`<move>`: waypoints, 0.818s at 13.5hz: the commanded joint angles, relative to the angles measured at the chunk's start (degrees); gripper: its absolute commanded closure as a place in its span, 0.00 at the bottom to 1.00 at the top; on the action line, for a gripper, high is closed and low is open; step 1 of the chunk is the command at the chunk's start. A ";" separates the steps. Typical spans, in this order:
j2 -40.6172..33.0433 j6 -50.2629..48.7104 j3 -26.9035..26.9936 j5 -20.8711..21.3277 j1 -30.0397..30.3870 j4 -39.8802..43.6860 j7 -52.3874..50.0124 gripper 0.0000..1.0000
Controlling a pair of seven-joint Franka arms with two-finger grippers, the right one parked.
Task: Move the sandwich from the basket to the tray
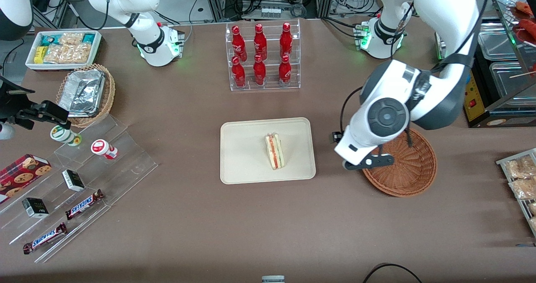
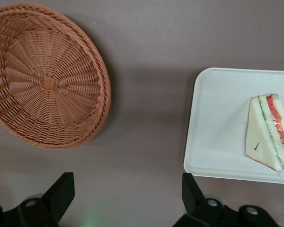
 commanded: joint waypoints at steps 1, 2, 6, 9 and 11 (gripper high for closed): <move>-3.55 -0.48 -0.34 -1.50 4.39 -2.30 2.01 0.00; -4.68 -0.39 -0.34 -2.19 5.97 -3.43 3.06 0.00; -17.85 0.67 5.72 -5.98 6.77 -15.46 14.65 0.00; -24.89 0.41 7.82 -6.07 7.13 -21.88 18.69 0.00; -26.66 -2.31 10.28 -6.16 6.69 -22.25 21.86 0.00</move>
